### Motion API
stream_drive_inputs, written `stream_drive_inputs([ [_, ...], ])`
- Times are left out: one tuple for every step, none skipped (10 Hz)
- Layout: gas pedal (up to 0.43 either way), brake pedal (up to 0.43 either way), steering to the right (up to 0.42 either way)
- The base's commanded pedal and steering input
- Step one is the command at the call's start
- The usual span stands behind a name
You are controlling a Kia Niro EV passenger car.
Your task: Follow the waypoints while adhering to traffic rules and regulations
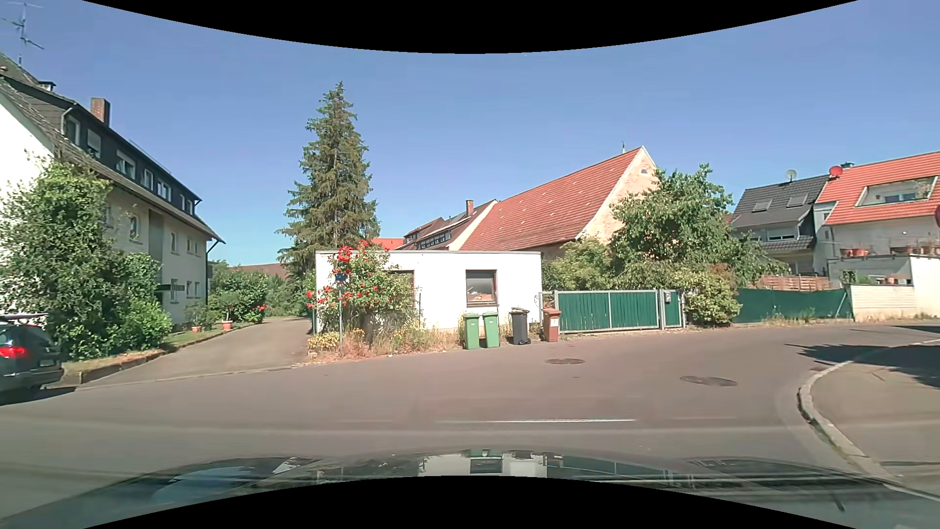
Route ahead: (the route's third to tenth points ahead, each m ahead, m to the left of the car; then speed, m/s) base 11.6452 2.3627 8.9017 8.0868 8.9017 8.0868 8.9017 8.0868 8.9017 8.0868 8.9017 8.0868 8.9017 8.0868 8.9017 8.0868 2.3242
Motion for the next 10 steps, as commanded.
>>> stream_drive_inputs([
  [0.0,0.122,-0.251],
  [0.0,0.134,-0.26],
  [0.0,0.152,-0.276],
  [0.0,0.177,-0.293],
  [0.0,0.189,-0.312],
  [0.0,0.201,-0.337],
  [0.0,0.195,-0.361],
  [0.0,0.183,-0.383],
  [0.0,0.152,-0.406],
  [0.0,0.152,-0.421],
])
